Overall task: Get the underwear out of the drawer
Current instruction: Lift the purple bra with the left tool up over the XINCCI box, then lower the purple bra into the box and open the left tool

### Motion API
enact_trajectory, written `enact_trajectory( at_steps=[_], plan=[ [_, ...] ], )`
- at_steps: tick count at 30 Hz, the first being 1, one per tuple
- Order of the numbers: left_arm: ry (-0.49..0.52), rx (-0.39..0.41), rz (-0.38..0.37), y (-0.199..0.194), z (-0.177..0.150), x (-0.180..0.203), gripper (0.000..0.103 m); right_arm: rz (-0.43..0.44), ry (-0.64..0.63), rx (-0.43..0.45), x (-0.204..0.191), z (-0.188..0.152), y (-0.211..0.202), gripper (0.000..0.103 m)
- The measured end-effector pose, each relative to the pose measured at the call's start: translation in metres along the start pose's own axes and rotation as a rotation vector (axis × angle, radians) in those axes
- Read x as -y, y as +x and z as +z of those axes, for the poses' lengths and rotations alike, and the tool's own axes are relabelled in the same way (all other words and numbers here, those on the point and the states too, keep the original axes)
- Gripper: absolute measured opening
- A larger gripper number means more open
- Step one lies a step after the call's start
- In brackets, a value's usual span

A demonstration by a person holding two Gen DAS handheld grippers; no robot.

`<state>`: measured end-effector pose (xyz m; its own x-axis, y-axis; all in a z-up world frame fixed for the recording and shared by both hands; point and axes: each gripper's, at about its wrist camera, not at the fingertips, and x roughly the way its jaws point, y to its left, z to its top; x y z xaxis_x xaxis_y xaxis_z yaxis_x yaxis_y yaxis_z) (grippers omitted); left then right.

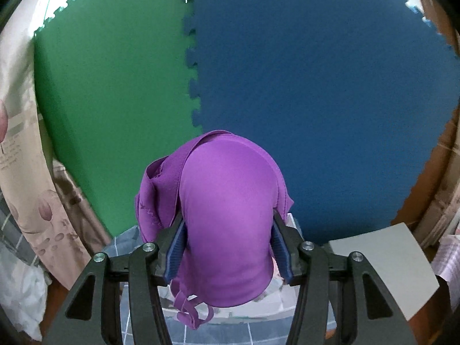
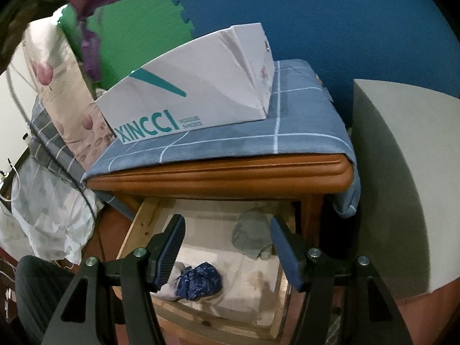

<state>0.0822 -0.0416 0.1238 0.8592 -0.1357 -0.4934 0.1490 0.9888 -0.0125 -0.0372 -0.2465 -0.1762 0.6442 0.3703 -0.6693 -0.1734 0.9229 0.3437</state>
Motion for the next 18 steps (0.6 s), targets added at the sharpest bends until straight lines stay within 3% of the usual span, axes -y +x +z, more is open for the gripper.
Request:
enact_trajectory(
  at_steps=[9, 18],
  plan=[
    [0.018, -0.032, 0.022, 0.051, -0.003, 0.01, 0.051, 0.043, -0.015, -0.032, -0.009, -0.003, 0.007, 0.063],
    [0.028, -0.124, 0.046, 0.11, -0.025, 0.014, 0.051, 0.062, -0.039, -0.052, -0.018, -0.005, 0.012, 0.063]
  ],
)
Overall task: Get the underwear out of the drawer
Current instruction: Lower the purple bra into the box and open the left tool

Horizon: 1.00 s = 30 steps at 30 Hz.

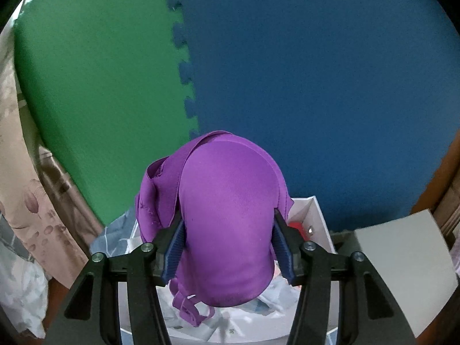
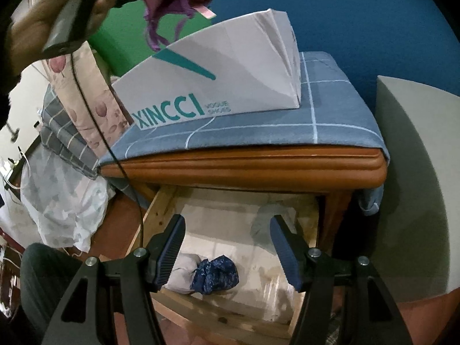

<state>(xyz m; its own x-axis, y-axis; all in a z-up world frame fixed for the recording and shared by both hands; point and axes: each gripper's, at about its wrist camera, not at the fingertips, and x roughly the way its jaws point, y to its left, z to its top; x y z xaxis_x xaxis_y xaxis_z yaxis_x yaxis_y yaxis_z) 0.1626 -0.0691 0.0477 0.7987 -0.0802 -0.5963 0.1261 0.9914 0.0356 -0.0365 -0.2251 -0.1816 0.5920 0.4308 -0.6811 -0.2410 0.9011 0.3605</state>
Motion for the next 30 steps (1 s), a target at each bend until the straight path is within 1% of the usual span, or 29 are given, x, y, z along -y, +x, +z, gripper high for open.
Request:
enact_trajectory(
  at_steps=[5, 8, 10, 13, 19, 22, 30],
  plan=[
    [0.021, -0.056, 0.017, 0.028, -0.005, 0.004, 0.052, -0.005, -0.025, -0.015, -0.004, -0.002, 0.002, 0.063],
    [0.039, -0.111, 0.04, 0.047, -0.008, 0.007, 0.052, 0.005, -0.023, -0.03, -0.006, -0.004, 0.005, 0.063],
    [0.028, -0.152, 0.052, 0.06, -0.011, 0.005, 0.052, 0.013, -0.025, -0.034, -0.009, -0.004, 0.007, 0.063],
    [0.025, -0.189, 0.043, 0.072, -0.015, 0.005, 0.052, 0.02, -0.04, -0.037, -0.013, -0.003, 0.009, 0.063],
    [0.036, -0.222, 0.051, 0.086, -0.021, 0.006, 0.052, 0.022, -0.069, -0.066, -0.017, -0.008, 0.015, 0.063],
    [0.041, -0.237, 0.067, 0.092, -0.025, 0.008, 0.052, 0.023, -0.061, -0.062, -0.015, -0.007, 0.014, 0.063],
    [0.076, -0.25, 0.075, 0.104, -0.026, 0.017, 0.053, 0.03, -0.069, -0.085, -0.017, -0.009, 0.019, 0.063]
  ],
)
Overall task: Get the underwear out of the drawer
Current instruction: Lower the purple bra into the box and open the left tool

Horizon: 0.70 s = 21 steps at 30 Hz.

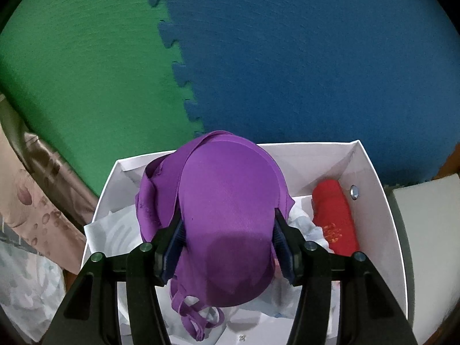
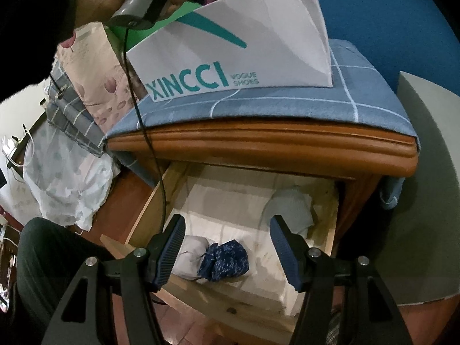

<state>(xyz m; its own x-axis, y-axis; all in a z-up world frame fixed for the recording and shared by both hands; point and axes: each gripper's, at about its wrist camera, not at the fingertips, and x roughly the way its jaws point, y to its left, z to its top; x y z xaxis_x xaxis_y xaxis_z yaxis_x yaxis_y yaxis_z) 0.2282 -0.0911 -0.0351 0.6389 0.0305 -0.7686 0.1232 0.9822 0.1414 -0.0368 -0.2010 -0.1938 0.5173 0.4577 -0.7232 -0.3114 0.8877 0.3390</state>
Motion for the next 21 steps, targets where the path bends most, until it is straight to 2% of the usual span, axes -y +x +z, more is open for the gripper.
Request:
enact_trajectory(
  at_steps=[10, 21],
  plan=[
    [0.048, -0.013, 0.038, 0.01, -0.002, 0.011, 0.053, 0.001, -0.001, -0.017, -0.003, -0.002, 0.002, 0.063],
    [0.058, -0.027, 0.044, 0.015, -0.003, 0.012, 0.055, 0.005, -0.008, -0.041, -0.006, -0.004, 0.008, 0.063]
  ],
)
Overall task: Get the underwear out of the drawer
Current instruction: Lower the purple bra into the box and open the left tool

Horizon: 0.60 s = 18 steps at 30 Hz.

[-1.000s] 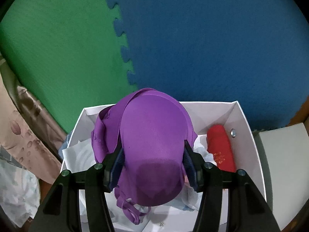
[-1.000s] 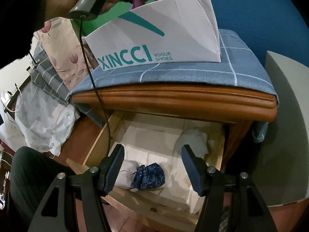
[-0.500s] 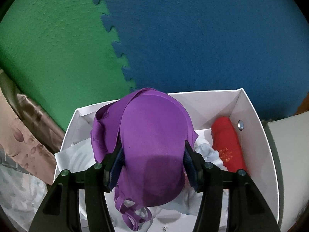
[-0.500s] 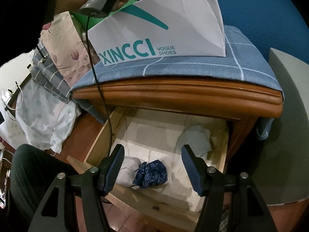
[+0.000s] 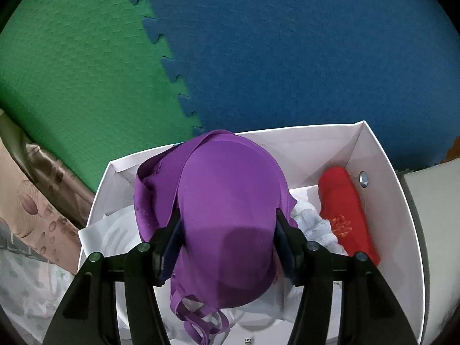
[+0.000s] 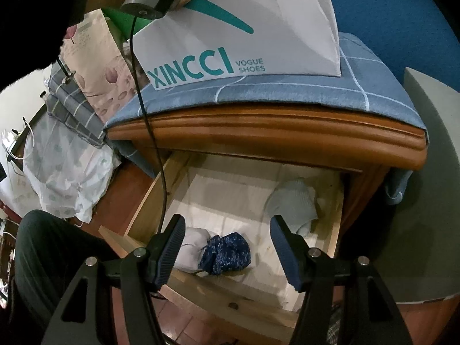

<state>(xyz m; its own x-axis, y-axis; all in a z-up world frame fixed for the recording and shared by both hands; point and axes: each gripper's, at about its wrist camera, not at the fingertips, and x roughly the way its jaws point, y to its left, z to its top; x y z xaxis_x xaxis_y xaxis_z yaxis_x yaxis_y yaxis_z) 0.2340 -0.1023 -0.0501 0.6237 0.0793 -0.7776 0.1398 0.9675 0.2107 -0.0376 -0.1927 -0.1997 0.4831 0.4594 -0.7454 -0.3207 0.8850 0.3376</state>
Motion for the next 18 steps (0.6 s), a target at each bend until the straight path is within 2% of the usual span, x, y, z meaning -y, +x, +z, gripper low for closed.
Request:
enact_trajectory(
  at_steps=[11, 13, 15, 18],
  plan=[
    [-0.002, -0.009, 0.0, 0.0039, 0.0006, 0.0012, 0.057, 0.001, 0.002, -0.008, -0.0001, -0.0009, 0.0022, 0.063],
    [0.001, -0.009, 0.004, 0.0035, 0.0004, 0.0021, 0.062, 0.003, 0.004, -0.008, 0.0002, -0.0008, 0.0023, 0.063],
    [0.0, -0.013, 0.0, 0.0036, 0.0005, 0.0029, 0.075, 0.002, 0.001, -0.009, 0.0004, -0.0007, 0.0025, 0.063],
    [-0.007, -0.005, -0.026, -0.0053, -0.0037, -0.0006, 0.078, -0.004, 0.005, -0.017, 0.0024, -0.0014, 0.0025, 0.063]
  ],
)
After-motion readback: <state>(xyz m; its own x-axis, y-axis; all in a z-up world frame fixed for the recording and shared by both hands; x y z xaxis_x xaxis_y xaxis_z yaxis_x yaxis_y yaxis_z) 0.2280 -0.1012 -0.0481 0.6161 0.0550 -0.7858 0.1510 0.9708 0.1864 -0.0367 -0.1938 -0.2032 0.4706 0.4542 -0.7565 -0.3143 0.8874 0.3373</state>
